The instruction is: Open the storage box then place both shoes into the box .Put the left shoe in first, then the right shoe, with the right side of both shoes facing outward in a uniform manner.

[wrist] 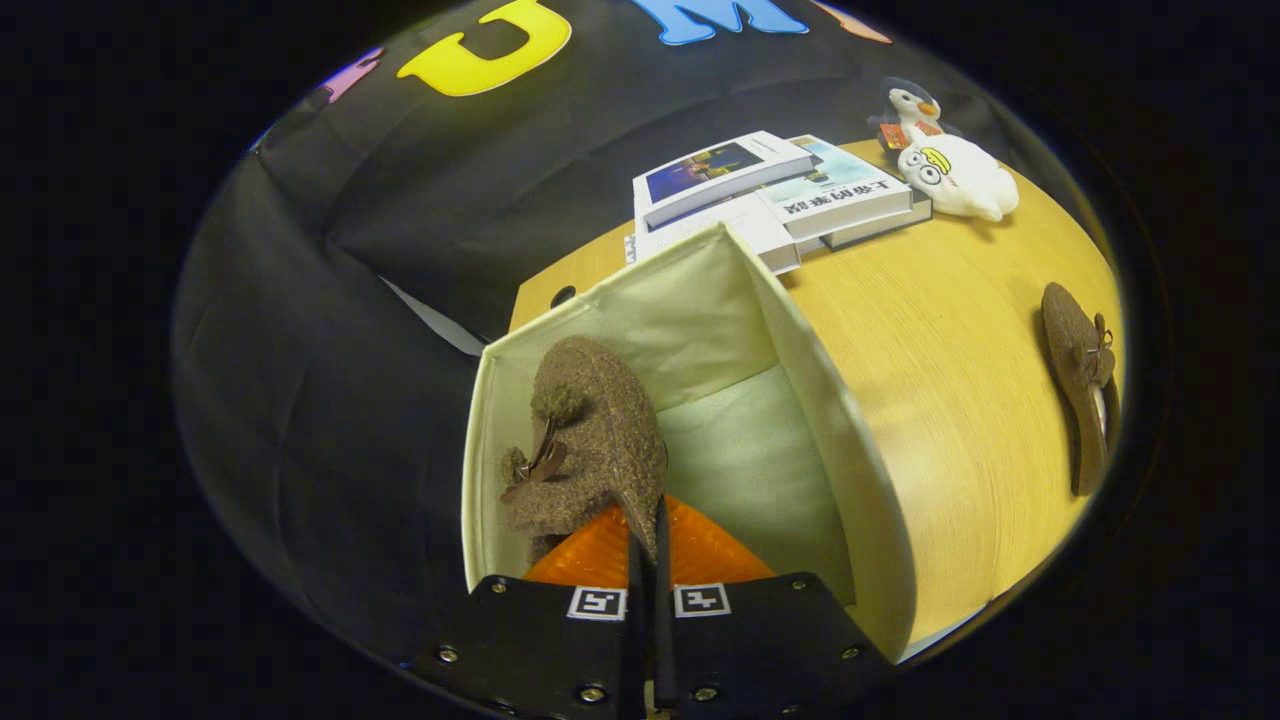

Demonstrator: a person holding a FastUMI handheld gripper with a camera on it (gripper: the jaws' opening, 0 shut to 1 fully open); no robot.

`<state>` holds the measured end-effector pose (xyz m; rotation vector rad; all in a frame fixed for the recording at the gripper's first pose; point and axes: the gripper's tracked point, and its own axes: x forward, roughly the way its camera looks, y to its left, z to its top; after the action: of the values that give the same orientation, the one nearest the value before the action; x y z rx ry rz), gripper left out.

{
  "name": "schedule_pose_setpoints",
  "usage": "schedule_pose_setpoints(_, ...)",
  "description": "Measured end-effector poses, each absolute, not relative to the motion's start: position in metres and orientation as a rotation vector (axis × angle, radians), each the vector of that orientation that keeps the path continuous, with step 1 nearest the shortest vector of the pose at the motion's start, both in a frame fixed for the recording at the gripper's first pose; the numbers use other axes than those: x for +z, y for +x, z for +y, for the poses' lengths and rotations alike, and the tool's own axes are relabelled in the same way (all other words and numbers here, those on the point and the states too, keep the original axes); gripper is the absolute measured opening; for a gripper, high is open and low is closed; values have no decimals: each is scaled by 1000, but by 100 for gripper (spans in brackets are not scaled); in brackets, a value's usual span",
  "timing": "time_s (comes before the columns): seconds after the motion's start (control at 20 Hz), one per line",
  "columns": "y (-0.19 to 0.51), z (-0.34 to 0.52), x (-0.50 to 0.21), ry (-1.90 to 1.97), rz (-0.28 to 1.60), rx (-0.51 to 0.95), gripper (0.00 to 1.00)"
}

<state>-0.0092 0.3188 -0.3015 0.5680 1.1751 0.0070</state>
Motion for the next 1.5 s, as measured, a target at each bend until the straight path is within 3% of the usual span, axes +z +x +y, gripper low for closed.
schedule_pose_setpoints(0.1,-15,328,-310,558,1198,21,3)
schedule_pose_setpoints(0.2,-24,342,-310,533,1221,97,9)
schedule_pose_setpoints(0.5,-16,352,-269,529,1093,276,98)
schedule_pose_setpoints(0.95,-4,281,-202,344,902,318,98)
schedule_pose_setpoints(1.5,-16,136,-209,322,868,100,98)
